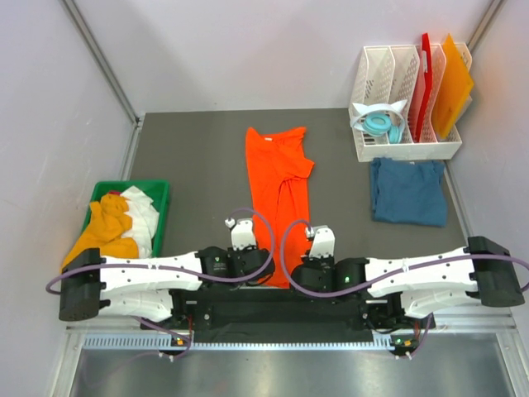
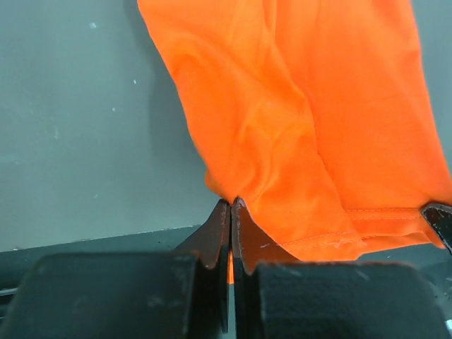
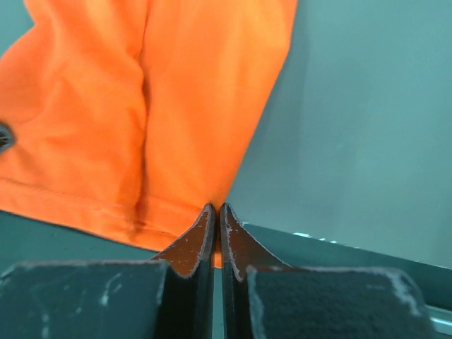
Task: Fold and stack the t-shirts
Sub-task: Fold the folded rectangular tshirt in 1/3 of the way
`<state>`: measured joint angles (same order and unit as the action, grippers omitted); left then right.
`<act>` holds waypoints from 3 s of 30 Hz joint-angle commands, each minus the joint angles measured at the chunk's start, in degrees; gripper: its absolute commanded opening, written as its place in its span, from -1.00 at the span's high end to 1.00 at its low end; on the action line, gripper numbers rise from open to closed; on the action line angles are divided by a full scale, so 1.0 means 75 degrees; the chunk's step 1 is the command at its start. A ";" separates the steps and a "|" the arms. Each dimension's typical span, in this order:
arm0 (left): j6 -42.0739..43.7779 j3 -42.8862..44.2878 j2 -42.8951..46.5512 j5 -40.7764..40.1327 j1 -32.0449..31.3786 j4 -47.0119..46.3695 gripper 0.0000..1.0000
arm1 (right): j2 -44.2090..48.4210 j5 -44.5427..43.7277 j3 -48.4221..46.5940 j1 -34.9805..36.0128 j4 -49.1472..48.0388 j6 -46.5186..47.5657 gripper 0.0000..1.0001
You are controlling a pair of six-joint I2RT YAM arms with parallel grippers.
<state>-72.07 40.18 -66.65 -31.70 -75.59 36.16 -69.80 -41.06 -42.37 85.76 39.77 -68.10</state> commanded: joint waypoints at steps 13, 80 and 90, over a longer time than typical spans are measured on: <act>0.1309 0.1345 0.0310 -0.2102 0.0503 0.0535 1.00 | 0.0459 -0.0902 -0.1124 -0.2069 -0.0645 0.2675 1.00; 0.4583 0.2778 -0.3207 0.1191 0.4830 -0.2876 0.99 | -0.3442 0.2661 -0.2742 -0.5177 -0.3849 0.4990 1.00; 0.3973 0.1767 -0.3347 0.1731 0.4571 -0.3333 1.00 | -0.4158 0.2978 -0.2916 -0.5235 -0.4013 0.4709 1.00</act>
<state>-40.32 54.63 -91.79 -20.01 -40.95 15.35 -99.26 -19.53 -61.17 46.94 11.62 -31.24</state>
